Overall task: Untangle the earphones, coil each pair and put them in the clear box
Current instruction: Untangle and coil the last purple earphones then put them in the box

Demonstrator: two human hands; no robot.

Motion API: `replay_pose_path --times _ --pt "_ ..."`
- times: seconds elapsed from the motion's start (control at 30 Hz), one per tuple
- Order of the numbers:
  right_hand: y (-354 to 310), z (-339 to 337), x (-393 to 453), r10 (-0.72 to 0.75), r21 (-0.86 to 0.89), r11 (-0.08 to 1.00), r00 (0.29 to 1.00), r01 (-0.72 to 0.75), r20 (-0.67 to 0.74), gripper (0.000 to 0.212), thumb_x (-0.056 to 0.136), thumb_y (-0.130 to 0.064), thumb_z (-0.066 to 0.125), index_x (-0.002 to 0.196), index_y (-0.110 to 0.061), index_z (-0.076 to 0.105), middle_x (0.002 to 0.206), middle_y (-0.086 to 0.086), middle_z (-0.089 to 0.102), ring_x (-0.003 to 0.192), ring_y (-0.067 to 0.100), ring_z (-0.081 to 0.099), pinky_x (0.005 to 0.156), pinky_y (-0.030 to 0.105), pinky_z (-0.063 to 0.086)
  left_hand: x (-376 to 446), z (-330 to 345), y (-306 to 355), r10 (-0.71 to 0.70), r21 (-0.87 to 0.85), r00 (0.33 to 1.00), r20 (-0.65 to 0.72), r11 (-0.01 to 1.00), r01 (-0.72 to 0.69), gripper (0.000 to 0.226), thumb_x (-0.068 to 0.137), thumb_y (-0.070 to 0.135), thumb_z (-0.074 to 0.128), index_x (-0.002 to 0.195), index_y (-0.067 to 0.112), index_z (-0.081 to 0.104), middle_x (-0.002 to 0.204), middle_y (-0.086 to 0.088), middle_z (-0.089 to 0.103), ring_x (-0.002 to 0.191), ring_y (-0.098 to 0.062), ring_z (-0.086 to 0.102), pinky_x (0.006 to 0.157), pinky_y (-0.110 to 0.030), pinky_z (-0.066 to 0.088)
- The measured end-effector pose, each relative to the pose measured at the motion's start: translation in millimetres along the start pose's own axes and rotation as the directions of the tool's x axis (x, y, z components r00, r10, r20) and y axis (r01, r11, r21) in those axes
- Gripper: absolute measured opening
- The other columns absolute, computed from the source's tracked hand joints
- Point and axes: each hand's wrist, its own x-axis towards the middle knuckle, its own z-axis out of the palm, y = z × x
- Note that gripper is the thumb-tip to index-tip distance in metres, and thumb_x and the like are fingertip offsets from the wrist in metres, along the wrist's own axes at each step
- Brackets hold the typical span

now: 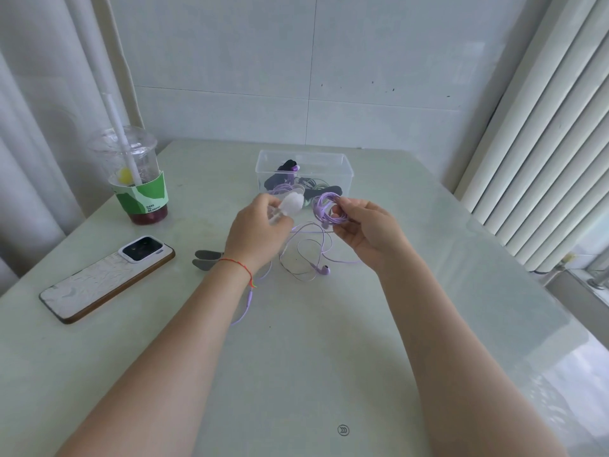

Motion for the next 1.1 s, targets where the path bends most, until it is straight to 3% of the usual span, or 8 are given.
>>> replay_pose_path --times 0.1,0.2,0.33,0.4,0.5,0.73,0.93,1.1 --pt "-2 2 -3 -0.153 -0.312 0.942 0.986 0.127 -0.060 0.008 0.090 -0.004 0.065 0.085 -0.004 0.058 0.074 0.011 0.065 0.063 0.018 0.061 0.063 0.025 0.056 3 -2 -1 -0.091 -0.173 0.995 -0.041 0.981 0.083 0.024 0.080 0.012 0.061 0.104 0.017 0.061 0.079 0.004 0.063 0.067 -0.020 0.059 0.067 -0.035 0.051" --pt "-10 6 -10 -0.257 -0.618 0.741 0.961 0.263 0.101 0.012 0.086 0.000 0.066 0.081 -0.006 0.057 0.072 0.011 0.068 0.060 0.017 0.063 0.061 0.029 0.058 4 -5 1 -0.189 -0.417 0.981 0.051 0.888 0.193 0.017 0.082 0.001 0.061 0.098 0.006 0.057 0.075 -0.004 0.056 0.046 -0.017 0.055 0.048 -0.034 0.053" --pt "-14 14 -18 -0.197 -0.707 0.610 0.933 0.357 0.301 0.013 0.086 -0.001 0.067 0.081 -0.008 0.057 0.071 0.004 0.070 0.064 0.018 0.067 0.069 0.033 0.056 5 -10 6 -0.219 -0.499 0.955 0.198 0.816 0.291 0.018 0.087 0.006 0.064 0.094 0.018 0.053 0.076 -0.002 0.054 0.051 -0.014 0.054 0.042 -0.021 0.029" --pt "-12 16 -18 -0.222 -0.753 0.539 0.926 0.377 0.304 0.014 0.086 -0.001 0.067 0.081 -0.010 0.057 0.073 0.005 0.070 0.065 0.018 0.068 0.069 0.031 0.055 6 -13 8 -0.250 -0.525 0.928 0.276 0.770 0.363 0.011 0.090 0.026 0.066 0.089 0.019 0.058 0.067 0.001 0.050 0.053 -0.013 0.046 0.045 -0.021 0.024" --pt "-9 16 -16 -0.264 -0.813 0.438 0.919 0.384 0.293 0.016 0.084 -0.002 0.068 0.081 -0.013 0.057 0.076 0.007 0.070 0.068 0.022 0.068 0.068 0.031 0.054 7 -14 10 -0.298 -0.554 0.872 0.389 0.680 0.480 0.040 0.096 0.052 0.048 0.100 0.017 0.067 0.064 0.002 0.047 0.052 -0.013 0.043 0.045 -0.021 0.027" --pt "-4 24 -17 -0.261 -0.858 0.298 0.900 0.419 0.349 0.011 0.087 -0.007 0.065 0.091 -0.016 0.070 0.074 -0.010 0.064 0.067 0.007 0.061 0.067 0.021 0.048 4 -13 9 -0.251 -0.561 0.882 0.399 0.694 0.452 0.038 0.088 0.052 0.059 0.101 0.016 0.063 0.080 -0.001 0.056 0.066 -0.015 0.061 0.052 -0.024 0.042" --pt "-5 25 -18 -0.292 -0.848 0.304 0.890 0.435 0.351 0.011 0.086 -0.002 0.066 0.088 -0.010 0.073 0.065 -0.017 0.060 0.060 -0.002 0.058 0.064 0.014 0.047 4 -13 6 -0.232 -0.629 0.903 0.360 0.655 0.419 0.022 0.098 0.018 0.053 0.119 0.010 0.056 0.084 -0.005 0.065 0.064 -0.015 0.065 0.054 -0.023 0.050" --pt "-8 23 -20 -0.217 -0.790 0.442 0.905 0.425 0.365 0.011 0.087 -0.001 0.065 0.092 -0.006 0.074 0.064 -0.011 0.065 0.056 0.002 0.062 0.062 0.012 0.048 7 -11 0 -0.227 -0.598 0.936 0.270 0.722 0.348 0.033 0.097 0.019 0.055 0.127 0.028 0.045 0.083 -0.005 0.074 0.075 -0.020 0.062 0.070 -0.032 0.034"
